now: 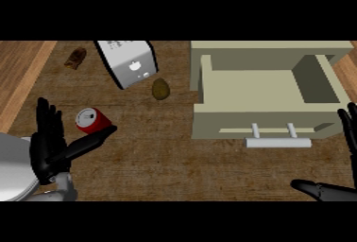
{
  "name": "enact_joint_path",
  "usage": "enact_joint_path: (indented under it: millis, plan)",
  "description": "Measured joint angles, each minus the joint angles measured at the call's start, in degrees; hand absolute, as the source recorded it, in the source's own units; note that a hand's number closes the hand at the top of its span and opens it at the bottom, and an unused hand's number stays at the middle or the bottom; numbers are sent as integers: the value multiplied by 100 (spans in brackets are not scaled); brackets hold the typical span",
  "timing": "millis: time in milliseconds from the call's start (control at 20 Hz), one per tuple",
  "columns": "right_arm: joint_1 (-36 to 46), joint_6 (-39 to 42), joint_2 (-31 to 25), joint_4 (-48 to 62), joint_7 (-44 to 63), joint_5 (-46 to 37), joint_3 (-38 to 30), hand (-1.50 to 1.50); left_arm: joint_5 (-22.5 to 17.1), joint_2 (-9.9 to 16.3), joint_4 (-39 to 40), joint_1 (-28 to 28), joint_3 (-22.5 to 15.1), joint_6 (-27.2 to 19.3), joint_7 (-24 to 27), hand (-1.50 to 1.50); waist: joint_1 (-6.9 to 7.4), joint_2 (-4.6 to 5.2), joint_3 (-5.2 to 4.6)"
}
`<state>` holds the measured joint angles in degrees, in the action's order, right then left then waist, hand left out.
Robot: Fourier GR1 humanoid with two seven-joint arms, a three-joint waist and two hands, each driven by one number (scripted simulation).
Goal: Pick up the can, place it into the drawer and close the drawer
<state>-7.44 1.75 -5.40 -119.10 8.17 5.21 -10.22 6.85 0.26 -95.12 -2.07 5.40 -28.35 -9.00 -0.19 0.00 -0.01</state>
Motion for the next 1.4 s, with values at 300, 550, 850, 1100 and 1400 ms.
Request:
enact_joint_path:
  millis: [300, 550, 850, 1100, 1400]
  plan:
    - [-218, 117, -3, -427, 180, 100, -105, -150, -267, -19, 648, 57, -48, -289, 555, -150, -3, -2, 1]
    - [-209, 143, 17, -527, 316, 148, -207, -150, -629, -7, 1514, -157, 216, -306, 1246, -150, -3, -1, -2]
    - [-229, 216, 49, -614, 396, 136, -243, -150, -1100, 20, 2461, -245, 566, -89, 2098, -150, -2, 1, 0]
    - [-165, 210, 0, -807, 644, 226, -380, -150, -1388, 125, 3497, -680, 869, 55, 2696, -150, -14, 3, -2]
    - [-79, 313, -44, -768, 665, 281, -548, -150, -1734, 224, 4449, -1052, 1186, 230, 3272, -150, -11, 4, -2]
